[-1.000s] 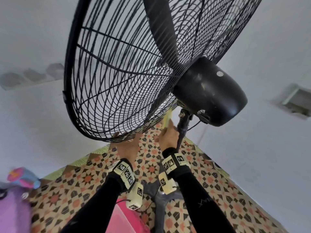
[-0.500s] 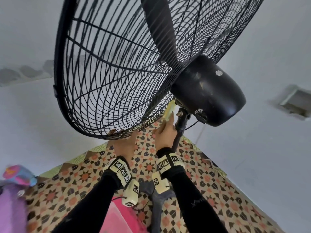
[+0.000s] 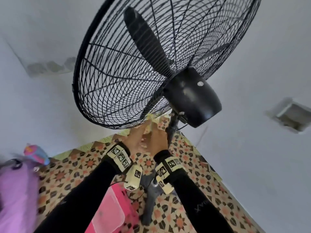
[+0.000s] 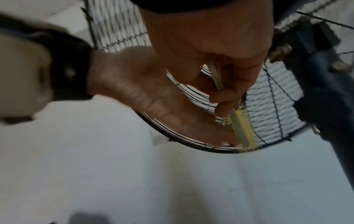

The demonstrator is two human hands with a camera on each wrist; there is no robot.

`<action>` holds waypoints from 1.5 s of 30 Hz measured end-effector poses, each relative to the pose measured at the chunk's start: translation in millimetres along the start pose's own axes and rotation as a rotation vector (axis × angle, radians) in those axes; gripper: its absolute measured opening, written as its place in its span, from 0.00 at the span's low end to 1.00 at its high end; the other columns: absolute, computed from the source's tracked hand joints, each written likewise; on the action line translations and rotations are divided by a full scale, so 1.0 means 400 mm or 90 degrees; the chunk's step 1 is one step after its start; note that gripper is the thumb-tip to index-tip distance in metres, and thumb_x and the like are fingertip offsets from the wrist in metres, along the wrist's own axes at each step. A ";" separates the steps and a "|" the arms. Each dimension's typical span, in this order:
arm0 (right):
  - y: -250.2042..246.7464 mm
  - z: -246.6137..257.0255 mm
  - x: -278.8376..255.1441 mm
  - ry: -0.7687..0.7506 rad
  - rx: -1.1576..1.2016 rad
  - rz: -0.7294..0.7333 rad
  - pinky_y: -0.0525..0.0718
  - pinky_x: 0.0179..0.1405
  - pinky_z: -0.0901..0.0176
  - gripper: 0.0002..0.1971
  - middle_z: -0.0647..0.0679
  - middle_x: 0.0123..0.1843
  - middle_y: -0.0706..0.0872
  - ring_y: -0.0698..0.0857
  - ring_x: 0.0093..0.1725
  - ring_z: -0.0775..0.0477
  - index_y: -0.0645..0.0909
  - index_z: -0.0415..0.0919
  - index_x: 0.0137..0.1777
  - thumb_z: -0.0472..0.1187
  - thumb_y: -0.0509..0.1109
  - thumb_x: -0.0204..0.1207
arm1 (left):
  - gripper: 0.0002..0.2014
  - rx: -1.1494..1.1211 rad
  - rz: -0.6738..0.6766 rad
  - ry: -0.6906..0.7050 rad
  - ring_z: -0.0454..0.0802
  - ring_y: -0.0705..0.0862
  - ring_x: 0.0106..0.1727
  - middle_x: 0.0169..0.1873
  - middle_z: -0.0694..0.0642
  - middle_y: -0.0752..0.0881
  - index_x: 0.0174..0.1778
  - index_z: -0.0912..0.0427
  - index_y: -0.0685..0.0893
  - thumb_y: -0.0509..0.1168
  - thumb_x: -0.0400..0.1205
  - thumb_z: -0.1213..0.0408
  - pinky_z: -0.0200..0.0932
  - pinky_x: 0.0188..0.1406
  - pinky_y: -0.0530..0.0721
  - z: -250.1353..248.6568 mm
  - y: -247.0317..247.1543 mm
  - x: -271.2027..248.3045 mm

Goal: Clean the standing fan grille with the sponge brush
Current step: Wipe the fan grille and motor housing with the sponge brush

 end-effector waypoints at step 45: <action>-1.224 -0.106 0.334 -0.183 0.038 -0.330 0.79 0.64 0.53 0.49 0.48 0.70 0.71 0.71 0.73 0.48 0.72 0.50 0.73 0.84 0.70 0.60 | 0.17 0.571 -0.296 0.428 0.68 0.88 0.57 0.53 0.69 0.89 0.56 0.71 0.84 0.56 0.92 0.61 0.54 0.54 0.87 -0.400 0.567 -0.251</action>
Point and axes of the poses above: each hand's wrist, its own x-axis towards the middle knuckle, its own y-axis out of the palm, z = x × y, the point moved 5 cm from there along x, towards the middle knuckle
